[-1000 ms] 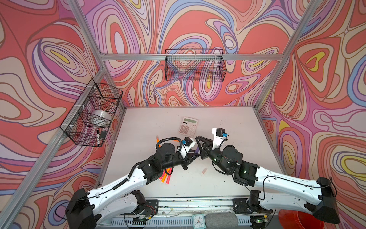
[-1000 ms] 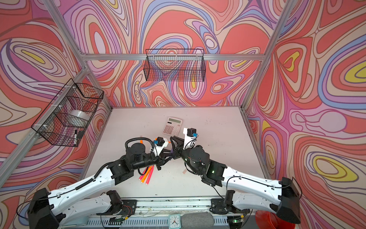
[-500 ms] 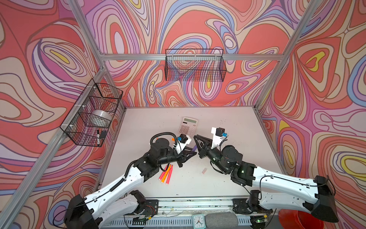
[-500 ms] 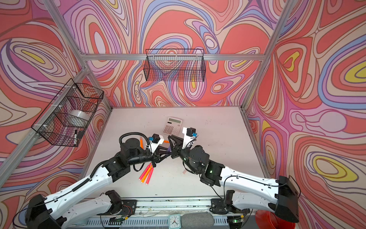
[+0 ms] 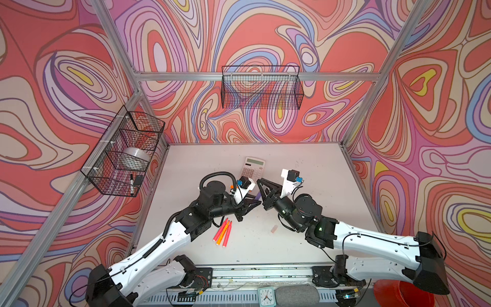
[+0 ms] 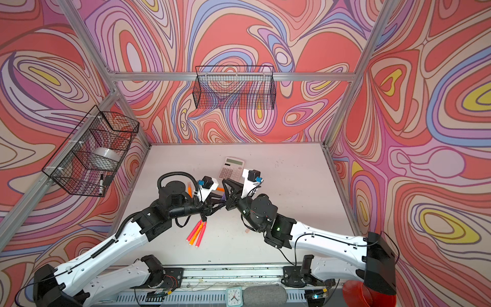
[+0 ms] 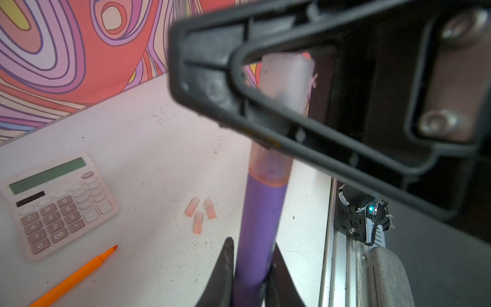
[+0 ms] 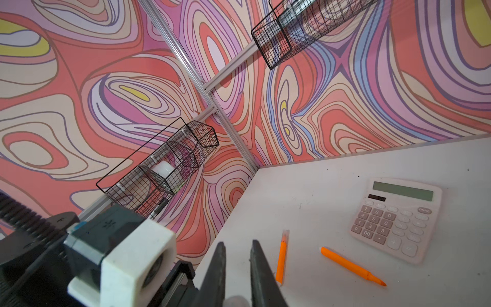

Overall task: Insert the pens into the pen caps
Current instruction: 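Press the pink cap down onto the purple marker with the right gripper, then open the right gripper and draw it back while the left lowers the capped marker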

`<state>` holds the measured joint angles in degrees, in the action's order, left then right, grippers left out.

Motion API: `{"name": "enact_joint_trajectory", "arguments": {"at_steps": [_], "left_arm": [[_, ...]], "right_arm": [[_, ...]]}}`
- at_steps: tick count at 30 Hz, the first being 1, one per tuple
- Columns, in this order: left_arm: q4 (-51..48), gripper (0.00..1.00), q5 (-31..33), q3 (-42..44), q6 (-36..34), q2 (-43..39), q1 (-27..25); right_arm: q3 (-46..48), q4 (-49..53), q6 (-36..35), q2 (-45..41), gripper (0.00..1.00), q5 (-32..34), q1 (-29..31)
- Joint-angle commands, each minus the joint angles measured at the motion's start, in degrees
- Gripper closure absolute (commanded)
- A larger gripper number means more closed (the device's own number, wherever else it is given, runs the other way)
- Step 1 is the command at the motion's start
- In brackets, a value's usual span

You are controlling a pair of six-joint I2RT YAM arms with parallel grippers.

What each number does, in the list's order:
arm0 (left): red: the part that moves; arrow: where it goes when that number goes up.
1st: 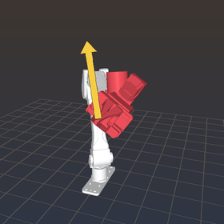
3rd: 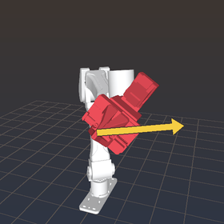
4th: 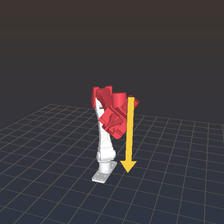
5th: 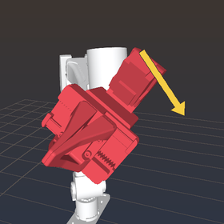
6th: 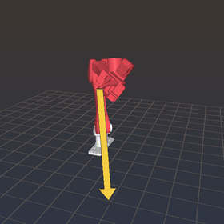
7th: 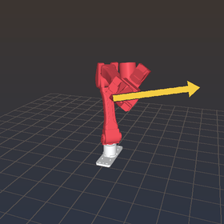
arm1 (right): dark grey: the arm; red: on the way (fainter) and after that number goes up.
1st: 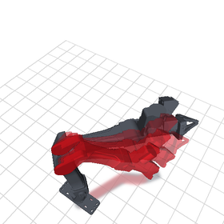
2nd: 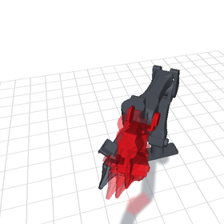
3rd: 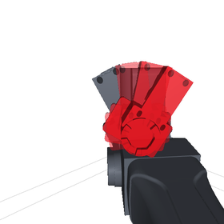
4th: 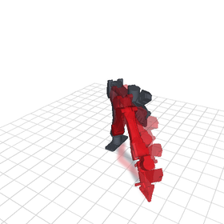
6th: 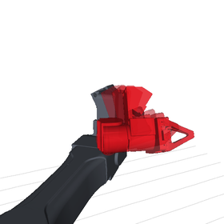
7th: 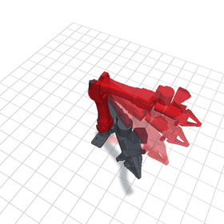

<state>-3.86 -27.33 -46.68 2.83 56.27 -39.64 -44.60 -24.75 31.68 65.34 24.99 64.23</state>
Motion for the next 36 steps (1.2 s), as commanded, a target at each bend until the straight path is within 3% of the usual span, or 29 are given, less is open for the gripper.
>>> {"name": "enact_joint_trajectory", "arguments": {"at_steps": [1,8,13,17,19,23,26,28,31,36], "left_arm": [[30.7,1.0,21.08,-12.61,5.75,-3.42,6.41],[26.93,1.0,14.6,-7.48,4.69,-4.44,6.41],[25.84,1.0,9.55,3.17,8.28,-6.89,6.33],[25.57,1.0,8.13,12.82,13.77,-10.36,6.24],[23.29,1.0,10.87,16.15,15.5,-11.41,6.24],[16.05,1.0,22.95,21.42,18.24,-10.04,6.24],[10.98,1.0,30.91,20.83,20.07,-6.08,6.5],[9.41,1.0,32.79,19.5,20.83,-2.57,6.76],[7.73,1.0,34.57,15.61,22.45,3.6,7.03],[4.46,1.0,36.05,9.5,25.77,14.68,7.99]], "right_arm": [[7.48,23.4,2.2,1.96,1.0,-16.79,8.63],[3.83,27.89,3.25,-0.18,1.0,-11.16,8.63],[-1.02,28.74,3.33,1.85,0.98,-5.81,8.53],[-5.39,31.86,5.18,2.86,0.6,-1.04,8.5],[-6.19,33.06,6.74,1.98,0.44,0.1,8.46],[-4.34,35.2,15.7,-2.02,0.24,1.93,8.52],[-1.67,35.52,25.9,-5.02,0.21,3.22,8.56],[-0.47,35.23,31.01,-5.89,0.17,2.33,8.54],[-1.94,37.26,33.52,-5.14,0.13,-1.74,8.59],[-4.53,41.06,34.03,-1.36,0.13,-1.34,8.63]]}}
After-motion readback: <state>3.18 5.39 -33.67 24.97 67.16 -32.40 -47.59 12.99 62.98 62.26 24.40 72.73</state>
